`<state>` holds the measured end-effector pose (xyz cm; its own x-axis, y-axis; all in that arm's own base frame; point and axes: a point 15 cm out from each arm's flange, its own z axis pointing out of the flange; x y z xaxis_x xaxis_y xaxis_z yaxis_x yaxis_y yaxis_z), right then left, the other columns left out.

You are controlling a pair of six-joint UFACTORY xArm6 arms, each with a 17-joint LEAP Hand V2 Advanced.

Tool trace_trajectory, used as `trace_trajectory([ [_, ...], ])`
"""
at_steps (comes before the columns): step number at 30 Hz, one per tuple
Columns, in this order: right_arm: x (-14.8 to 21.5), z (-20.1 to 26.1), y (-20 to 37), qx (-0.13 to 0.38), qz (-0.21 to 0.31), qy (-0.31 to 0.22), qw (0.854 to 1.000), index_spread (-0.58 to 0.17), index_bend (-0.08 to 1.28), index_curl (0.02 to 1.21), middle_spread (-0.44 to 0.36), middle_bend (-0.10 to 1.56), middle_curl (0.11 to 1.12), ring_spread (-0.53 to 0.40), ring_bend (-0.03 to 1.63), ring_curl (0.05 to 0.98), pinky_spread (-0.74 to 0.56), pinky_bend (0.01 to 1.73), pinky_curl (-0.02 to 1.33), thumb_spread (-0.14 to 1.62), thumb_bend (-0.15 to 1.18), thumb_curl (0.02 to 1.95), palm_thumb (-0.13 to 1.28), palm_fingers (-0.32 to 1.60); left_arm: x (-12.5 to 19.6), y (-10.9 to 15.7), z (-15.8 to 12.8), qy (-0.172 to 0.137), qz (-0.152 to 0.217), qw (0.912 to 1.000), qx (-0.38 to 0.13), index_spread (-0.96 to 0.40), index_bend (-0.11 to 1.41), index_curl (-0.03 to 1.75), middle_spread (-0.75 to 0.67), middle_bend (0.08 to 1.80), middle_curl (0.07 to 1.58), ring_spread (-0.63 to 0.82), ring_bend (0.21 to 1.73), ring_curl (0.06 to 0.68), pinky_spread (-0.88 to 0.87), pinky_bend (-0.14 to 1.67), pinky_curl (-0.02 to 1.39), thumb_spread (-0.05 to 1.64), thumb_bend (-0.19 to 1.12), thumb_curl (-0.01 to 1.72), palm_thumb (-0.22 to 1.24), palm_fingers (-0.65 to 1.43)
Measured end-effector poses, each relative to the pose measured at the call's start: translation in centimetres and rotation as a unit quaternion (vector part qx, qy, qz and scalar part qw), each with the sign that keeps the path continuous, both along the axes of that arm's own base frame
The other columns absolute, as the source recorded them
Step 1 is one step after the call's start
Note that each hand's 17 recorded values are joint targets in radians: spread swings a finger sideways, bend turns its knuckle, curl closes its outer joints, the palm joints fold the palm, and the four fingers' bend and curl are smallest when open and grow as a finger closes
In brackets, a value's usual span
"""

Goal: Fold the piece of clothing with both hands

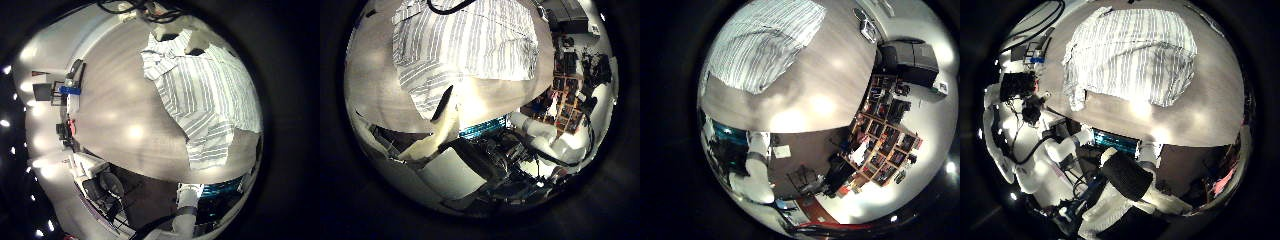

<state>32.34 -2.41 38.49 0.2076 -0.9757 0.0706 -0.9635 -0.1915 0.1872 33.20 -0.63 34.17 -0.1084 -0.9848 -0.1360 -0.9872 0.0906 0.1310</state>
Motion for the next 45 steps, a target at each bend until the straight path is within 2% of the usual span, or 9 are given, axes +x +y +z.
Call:
trace_trajectory([
  [3, 0.3, -0.6, -0.1, 0.000, 0.001, 0.007, 1.000, -0.401, 0.16, 0.28, -0.002, 0.20, 0.33, 0.180, 0.29, 0.265, 0.39, 0.29, 0.33, 1.25, -0.02, 0.26, 0.29, 0.20, -0.6, 0.4, 0.3, 0.003, 0.005, 1.0000, 0.002, -0.04, 0.18, 0.41, 0.22, 0.19, 0.31, 0.32, 0.63, 0.199, 0.32, 0.35, 0.36, 1.13, -0.02, 0.32, 0.44, 0.23],
  [9, 0.5, -0.6, -0.2, 0.001, 0.000, 0.008, 1.000, -0.402, 0.16, 0.28, -0.001, 0.19, 0.33, 0.179, 0.28, 0.261, 0.40, 0.29, 0.33, 1.25, -0.02, 0.26, 0.28, 0.19, -1.1, 0.5, 1.3, -0.011, 0.008, 0.9999, -0.001, -0.04, 0.18, 0.41, 0.21, 0.19, 0.32, 0.32, 0.63, 0.199, 0.32, 0.35, 0.36, 1.13, -0.02, 0.32, 0.44, 0.22],
  [24, -0.7, -0.1, -0.6, 0.004, -0.017, 0.015, 1.000, -0.401, 0.16, 0.29, -0.015, 0.20, 0.34, 0.179, 0.28, 0.260, 0.40, 0.29, 0.32, 1.26, -0.02, 0.25, 0.28, 0.20, -1.4, 1.4, -0.3, 0.006, -0.019, 0.9998, -0.002, -0.03, 0.18, 0.41, 0.21, 0.18, 0.32, 0.32, 0.63, 0.197, 0.32, 0.35, 0.35, 1.13, -0.02, 0.32, 0.44, 0.22],
  [30, -0.5, -0.6, -0.7, 0.006, -0.023, 0.021, 0.999, -0.400, 0.16, 0.29, -0.005, 0.19, 0.34, 0.179, 0.29, 0.262, 0.40, 0.29, 0.32, 1.26, -0.01, 0.25, 0.29, 0.20, -1.4, 1.4, -4.3, 0.033, -0.032, 0.9989, -0.001, -0.03, 0.18, 0.40, 0.22, 0.18, 0.32, 0.33, 0.63, 0.197, 0.33, 0.35, 0.35, 1.12, -0.03, 0.32, 0.42, 0.20],
  [34, -0.4, -1.5, -0.8, 0.006, -0.032, 0.033, 0.999, -0.400, 0.16, 0.29, -0.003, 0.20, 0.34, 0.180, 0.29, 0.260, 0.40, 0.29, 0.31, 1.26, -0.01, 0.25, 0.30, 0.20, -1.6, 1.3, -7.1, 0.039, -0.025, 0.9989, -0.011, -0.02, 0.17, 0.40, 0.22, 0.18, 0.32, 0.34, 0.64, 0.198, 0.34, 0.36, 0.35, 1.07, -0.05, 0.30, 0.32, 0.18],
  [39, -0.6, -1.9, -0.9, 0.004, -0.040, 0.040, 0.998, -0.395, 0.16, 0.28, -0.003, 0.20, 0.34, 0.180, 0.29, 0.258, 0.40, 0.29, 0.31, 1.27, -0.01, 0.25, 0.31, 0.21, -2.1, 0.8, -11.1, 0.045, -0.039, 0.9979, -0.024, 0.00, 0.16, 0.38, 0.24, 0.18, 0.32, 0.35, 0.65, 0.204, 0.36, 0.38, 0.36, 0.96, -0.05, 0.29, 0.19, 0.14],
  [45, -0.6, -1.9, -1.0, 0.003, -0.040, 0.041, 0.998, -0.392, 0.16, 0.29, -0.002, 0.20, 0.35, 0.180, 0.28, 0.255, 0.40, 0.28, 0.31, 1.27, -0.01, 0.25, 0.31, 0.21, -2.8, 0.3, -15.1, 0.083, -0.040, 0.9956, -0.015, 0.07, 0.14, 0.34, 0.41, 0.19, 0.31, 0.45, 0.70, 0.214, 0.42, 0.43, 0.37, 0.85, -0.04, 0.31, 0.15, 0.08],
])
